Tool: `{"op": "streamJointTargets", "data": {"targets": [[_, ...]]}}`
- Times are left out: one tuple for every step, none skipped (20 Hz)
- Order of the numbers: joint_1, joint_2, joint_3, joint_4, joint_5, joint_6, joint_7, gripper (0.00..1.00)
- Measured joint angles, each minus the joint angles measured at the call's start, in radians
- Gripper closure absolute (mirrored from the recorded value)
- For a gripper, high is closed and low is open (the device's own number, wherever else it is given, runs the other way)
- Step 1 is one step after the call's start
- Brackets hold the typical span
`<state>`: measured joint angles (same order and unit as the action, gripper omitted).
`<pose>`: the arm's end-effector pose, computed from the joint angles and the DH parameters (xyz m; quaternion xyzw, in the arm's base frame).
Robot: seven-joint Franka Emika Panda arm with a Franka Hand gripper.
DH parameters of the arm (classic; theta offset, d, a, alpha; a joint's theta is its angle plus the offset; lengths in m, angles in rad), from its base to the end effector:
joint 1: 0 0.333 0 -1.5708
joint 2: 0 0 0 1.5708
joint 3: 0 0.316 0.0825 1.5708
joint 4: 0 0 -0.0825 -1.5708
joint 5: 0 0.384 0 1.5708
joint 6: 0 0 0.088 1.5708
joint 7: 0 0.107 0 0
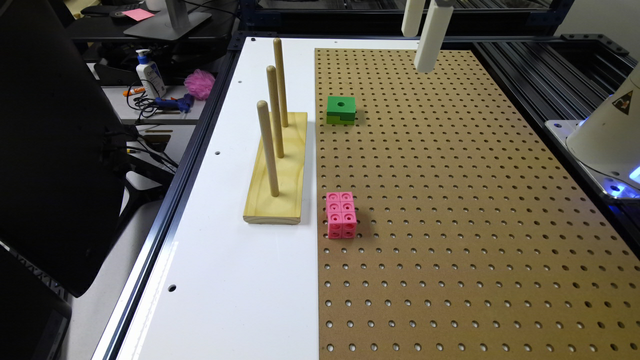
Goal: Pick up pink block.
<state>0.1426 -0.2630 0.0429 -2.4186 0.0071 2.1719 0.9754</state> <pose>0.4451 0.0840 0.4107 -0.9220 0.3872 -0.0082 0.0022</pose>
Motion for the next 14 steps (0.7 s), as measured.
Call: {"op": "streamJointTargets", "data": {"targets": [[0.000, 0.000, 0.000, 0.000, 0.0000, 0.000, 0.000, 0.00], [0.000, 0.000, 0.000, -0.001, 0.0000, 0.000, -0.001, 0.00], [0.000, 0.000, 0.000, -0.001, 0.0000, 0.000, -0.001, 0.00], [0.000, 0.000, 0.001, -0.001, 0.0000, 0.000, -0.001, 0.00], [0.000, 0.000, 0.003, -0.001, 0.0000, 0.000, -0.001, 0.00], [0.001, 0.000, 0.005, -0.001, 0.0000, 0.000, -0.001, 0.00], [0.001, 0.000, 0.009, 0.000, 0.0007, 0.001, 0.000, 0.00], [0.001, 0.000, 0.014, 0.001, 0.0015, 0.002, 0.001, 0.00], [0.001, 0.000, 0.019, 0.002, 0.0021, 0.003, 0.001, 0.00], [0.001, 0.000, 0.023, 0.002, 0.0029, 0.005, 0.002, 0.00], [0.001, 0.000, 0.026, 0.002, 0.0033, 0.009, 0.003, 0.00], [0.001, 0.001, 0.029, 0.002, 0.0036, 0.014, 0.003, 0.00], [0.001, 0.004, 0.031, 0.003, 0.0042, 0.025, 0.004, 0.00], [0.001, 0.011, 0.034, 0.005, 0.0045, 0.036, 0.005, 0.00]]}}
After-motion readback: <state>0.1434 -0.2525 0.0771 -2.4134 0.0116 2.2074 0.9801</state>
